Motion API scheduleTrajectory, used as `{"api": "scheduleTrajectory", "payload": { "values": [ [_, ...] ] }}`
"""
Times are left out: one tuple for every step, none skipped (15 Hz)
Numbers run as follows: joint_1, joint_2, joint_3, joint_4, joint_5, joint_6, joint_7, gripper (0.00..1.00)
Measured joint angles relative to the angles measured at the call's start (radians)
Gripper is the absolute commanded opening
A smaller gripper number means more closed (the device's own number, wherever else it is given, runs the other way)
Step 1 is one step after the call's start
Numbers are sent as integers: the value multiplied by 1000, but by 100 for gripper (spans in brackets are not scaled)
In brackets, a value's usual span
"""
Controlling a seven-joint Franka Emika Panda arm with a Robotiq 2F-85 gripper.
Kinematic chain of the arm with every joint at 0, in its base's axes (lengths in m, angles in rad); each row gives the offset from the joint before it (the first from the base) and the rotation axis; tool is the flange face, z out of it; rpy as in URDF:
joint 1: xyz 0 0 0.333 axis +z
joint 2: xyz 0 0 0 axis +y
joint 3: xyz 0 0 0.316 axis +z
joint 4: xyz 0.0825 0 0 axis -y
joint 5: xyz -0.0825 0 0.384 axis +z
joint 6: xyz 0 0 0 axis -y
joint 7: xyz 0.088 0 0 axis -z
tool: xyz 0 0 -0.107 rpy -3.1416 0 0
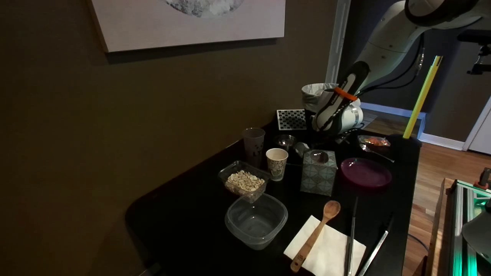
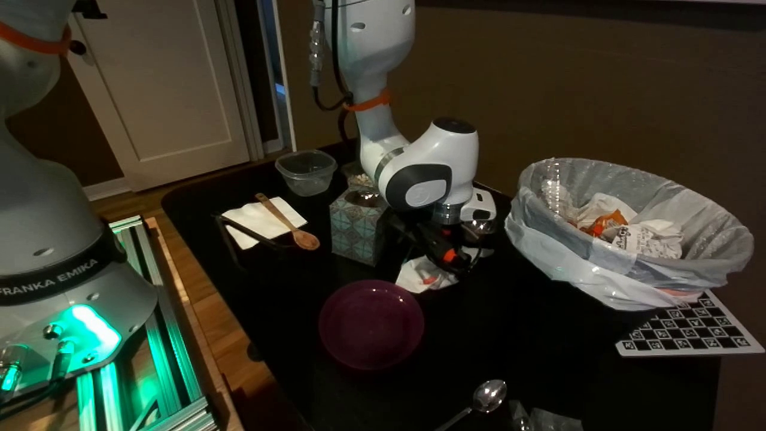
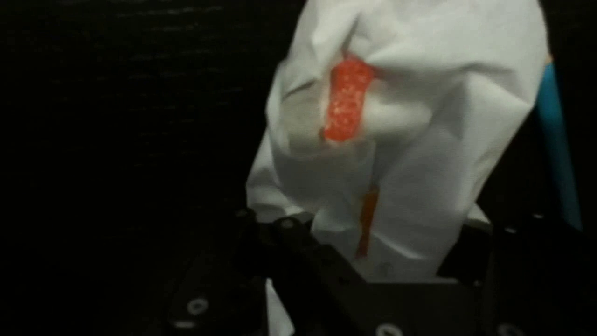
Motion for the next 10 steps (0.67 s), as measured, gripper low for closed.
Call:
{"api": "scheduleTrajectory", "payload": {
  "values": [
    [7,-5,-8,-1,0,0,1,0],
    [14,-10,-14,-2,0,0,3,0],
    [21,-17,-20,-4,0,0,5,0],
    [30,-26,-27,-7,0,0,8,0],
    [41,-38,-35,-11,0,0,12,0],
    [53,-53,-42,-18,0,0,14,0],
    [65,-68,-51,-25,0,0,16,0],
    [79,-82,-61,-30,0,0,21,0],
    [93,-96,-73,-36,0,0,26,0],
    [109,-110,-84,-40,-1,-4,31,0]
  ]
}}
